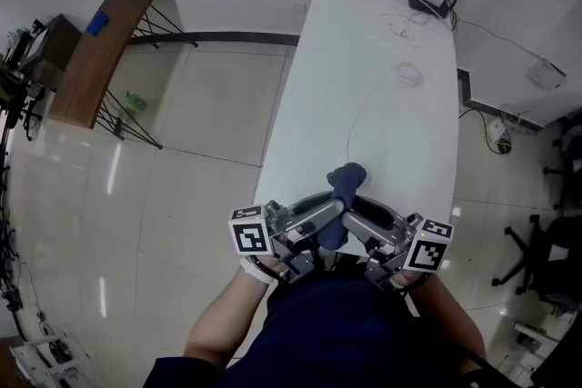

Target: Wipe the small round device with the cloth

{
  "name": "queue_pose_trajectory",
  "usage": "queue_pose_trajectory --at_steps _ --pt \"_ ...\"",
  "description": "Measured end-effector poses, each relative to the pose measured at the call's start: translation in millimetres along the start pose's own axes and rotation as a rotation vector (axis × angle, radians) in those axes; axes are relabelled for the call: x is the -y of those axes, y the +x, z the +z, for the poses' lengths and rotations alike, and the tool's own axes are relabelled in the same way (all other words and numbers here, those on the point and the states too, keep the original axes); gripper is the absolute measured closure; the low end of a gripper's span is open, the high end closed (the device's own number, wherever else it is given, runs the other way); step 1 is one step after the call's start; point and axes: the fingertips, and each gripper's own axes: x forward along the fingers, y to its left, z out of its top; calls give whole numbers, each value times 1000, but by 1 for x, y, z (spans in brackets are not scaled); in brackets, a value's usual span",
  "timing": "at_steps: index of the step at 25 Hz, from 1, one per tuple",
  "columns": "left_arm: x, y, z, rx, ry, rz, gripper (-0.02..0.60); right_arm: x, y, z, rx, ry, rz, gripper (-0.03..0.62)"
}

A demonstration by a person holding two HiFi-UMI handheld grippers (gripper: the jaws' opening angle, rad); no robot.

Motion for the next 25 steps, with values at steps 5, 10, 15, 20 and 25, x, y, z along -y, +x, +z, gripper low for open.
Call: queue_pose_trajectory --at_steps 5,10,15,20,25 --pt "2 2 3 48 -59 -40 486 -3 3 3 27 40 26 366" --pt "5 5 7 70 -53 -47 474 1 2 3 66 91 22 455" --pt "-19 2 5 19 93 104 400 23 -3 5 121 102 -69 496" --pt "-51 -27 22 -10 225 270 400 69 -41 42 171 -130 -393 496" --pt "-104 -33 6 -211 451 509 517 117 -45 29 -66 -438 -619 491"
